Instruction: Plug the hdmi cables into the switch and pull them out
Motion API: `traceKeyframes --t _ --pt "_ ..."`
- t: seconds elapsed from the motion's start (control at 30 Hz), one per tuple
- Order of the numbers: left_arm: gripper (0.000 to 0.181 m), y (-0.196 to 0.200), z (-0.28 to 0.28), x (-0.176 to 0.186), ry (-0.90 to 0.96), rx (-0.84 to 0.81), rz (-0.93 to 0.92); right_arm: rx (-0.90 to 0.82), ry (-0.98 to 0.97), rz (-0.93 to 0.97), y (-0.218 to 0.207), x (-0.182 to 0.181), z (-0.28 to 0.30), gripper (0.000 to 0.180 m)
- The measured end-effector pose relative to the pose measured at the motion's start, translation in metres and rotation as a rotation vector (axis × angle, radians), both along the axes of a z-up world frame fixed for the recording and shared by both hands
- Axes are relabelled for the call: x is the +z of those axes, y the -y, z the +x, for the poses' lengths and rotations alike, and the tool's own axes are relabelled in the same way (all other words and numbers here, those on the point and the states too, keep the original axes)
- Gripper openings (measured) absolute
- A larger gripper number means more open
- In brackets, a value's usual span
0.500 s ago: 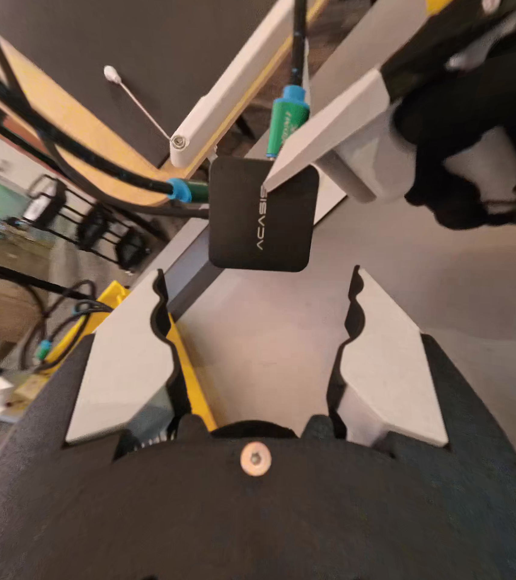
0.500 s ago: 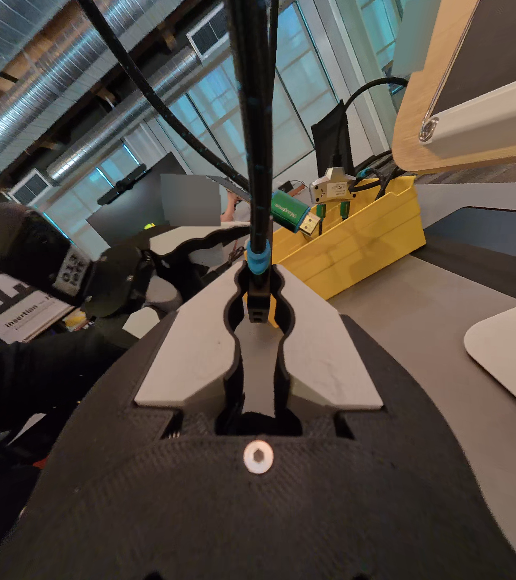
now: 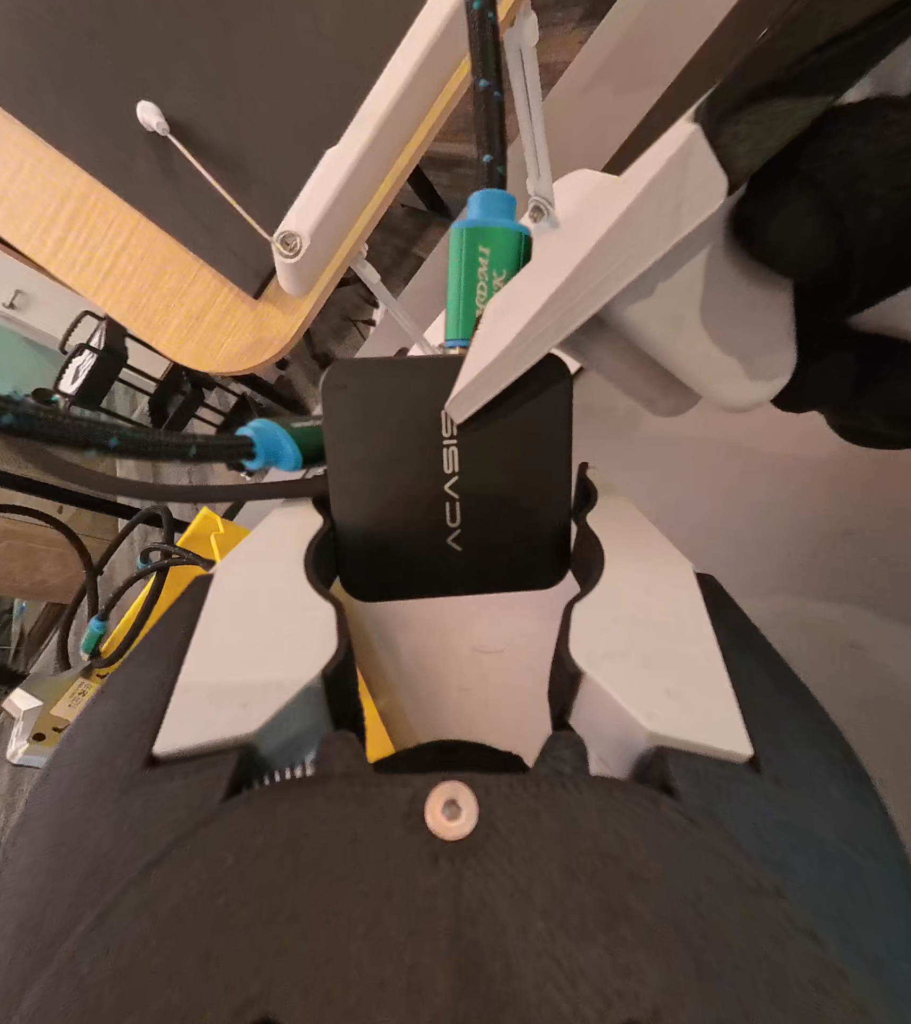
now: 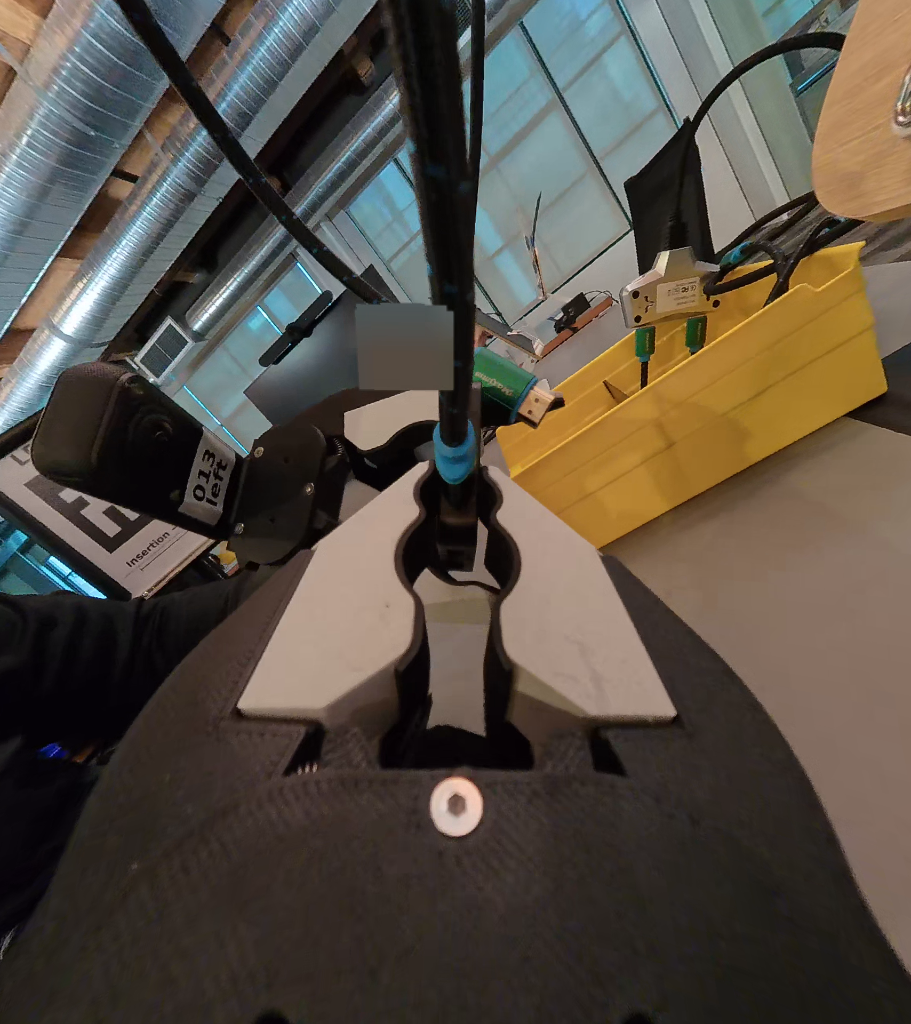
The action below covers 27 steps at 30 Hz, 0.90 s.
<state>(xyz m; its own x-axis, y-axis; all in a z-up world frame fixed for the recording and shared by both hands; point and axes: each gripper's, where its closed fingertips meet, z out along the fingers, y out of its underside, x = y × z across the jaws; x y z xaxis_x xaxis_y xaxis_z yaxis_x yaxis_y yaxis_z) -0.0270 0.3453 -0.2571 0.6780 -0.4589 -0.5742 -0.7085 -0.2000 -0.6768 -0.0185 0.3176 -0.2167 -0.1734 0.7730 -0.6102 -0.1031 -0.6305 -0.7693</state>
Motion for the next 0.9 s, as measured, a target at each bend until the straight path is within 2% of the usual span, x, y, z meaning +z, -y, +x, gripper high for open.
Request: traceKeyframes --t 0.2,0.3,0.37,0.57,0.73,0.9 --pt "0.083 0.001 -0.001 -0.001 -0.031 -0.028 -0.039 0.007 0.022 0.031 0.001 0.000 0.000 0.012" --pt "0.082 0.003 -0.001 0.001 -0.051 -0.045 -0.055 0.003 0.044 0.063 0.000 0.002 0.001 0.028" --pt "0.082 0.004 0.000 0.001 -0.053 -0.063 -0.080 0.000 0.084 0.111 -0.002 -0.001 0.004 0.032" --pt "0.082 0.011 0.008 0.000 0.047 -0.123 -0.170 0.016 0.067 0.224 0.000 0.007 0.015 0.036" --pt "0.082 0.033 0.026 0.003 0.196 -0.285 -0.324 0.071 0.022 0.394 0.015 0.017 0.026 0.040" --pt "0.082 0.055 0.036 0.008 0.264 -0.403 -0.456 0.162 0.013 0.543 0.038 0.018 0.035 0.029"
